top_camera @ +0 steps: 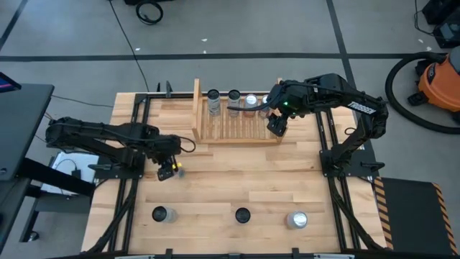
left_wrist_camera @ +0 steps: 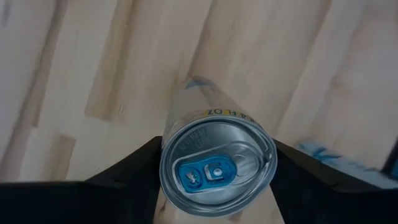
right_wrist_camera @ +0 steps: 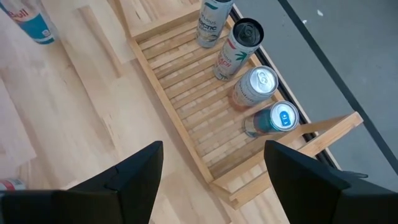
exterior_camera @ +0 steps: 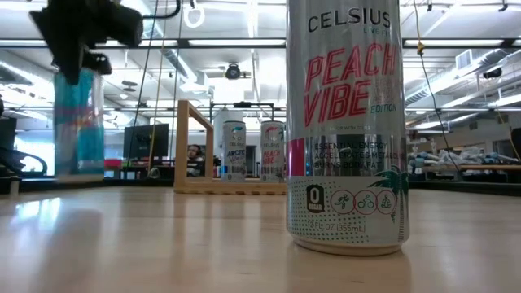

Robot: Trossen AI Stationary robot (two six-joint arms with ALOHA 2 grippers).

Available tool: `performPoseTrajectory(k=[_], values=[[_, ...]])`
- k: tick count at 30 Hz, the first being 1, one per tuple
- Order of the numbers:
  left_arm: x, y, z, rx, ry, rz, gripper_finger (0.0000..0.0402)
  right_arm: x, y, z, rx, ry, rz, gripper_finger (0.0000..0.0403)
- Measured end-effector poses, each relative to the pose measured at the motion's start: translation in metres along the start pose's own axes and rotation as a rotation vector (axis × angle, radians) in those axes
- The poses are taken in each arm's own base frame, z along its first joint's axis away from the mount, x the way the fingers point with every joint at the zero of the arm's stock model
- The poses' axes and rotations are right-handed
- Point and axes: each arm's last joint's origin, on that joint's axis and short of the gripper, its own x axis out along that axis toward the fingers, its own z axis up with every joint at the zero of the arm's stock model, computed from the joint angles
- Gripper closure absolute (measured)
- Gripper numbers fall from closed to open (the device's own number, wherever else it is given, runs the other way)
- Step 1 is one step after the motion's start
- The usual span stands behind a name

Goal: Place canned beverage on shelf
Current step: Put the blue soda can into the shelf

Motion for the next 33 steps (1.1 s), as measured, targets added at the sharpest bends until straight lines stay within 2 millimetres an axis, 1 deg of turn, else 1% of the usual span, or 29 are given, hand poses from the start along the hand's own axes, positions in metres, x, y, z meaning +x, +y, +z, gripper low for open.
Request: performPoseTrajectory(k=[4, 12, 17, 21, 27, 33], values=[[-0.02, 0.0, 0.011, -0.005, -0.076, -0.017, 0.015, 0.0, 0.0, 0.001, -0.002, -0.003, 0.01, 0.0115], [-0.054, 0.002, 0.042, 0.1, -0.278, -0.009, 0.015, -0.002, 0.008, 0.006, -0.044, -0.07, 0.083, 0.0115], [-0.067, 0.008, 0.064, 0.131, -0.327, 0.034, 0.015, -0.003, 0.012, 0.006, -0.058, -0.075, 0.101, 0.0115], [-0.072, 0.013, 0.083, 0.162, -0.34, 0.065, 0.015, 0.001, 0.013, 0.006, -0.061, -0.067, 0.099, 0.0115], [-0.07, 0.02, 0.119, 0.205, -0.331, 0.102, 0.0149, 0.013, 0.016, 0.004, -0.079, -0.039, 0.082, 0.0115], [-0.064, 0.037, 0.163, 0.219, -0.309, 0.149, 0.0149, 0.011, 0.016, 0.006, -0.092, -0.072, 0.091, 0.0115]])
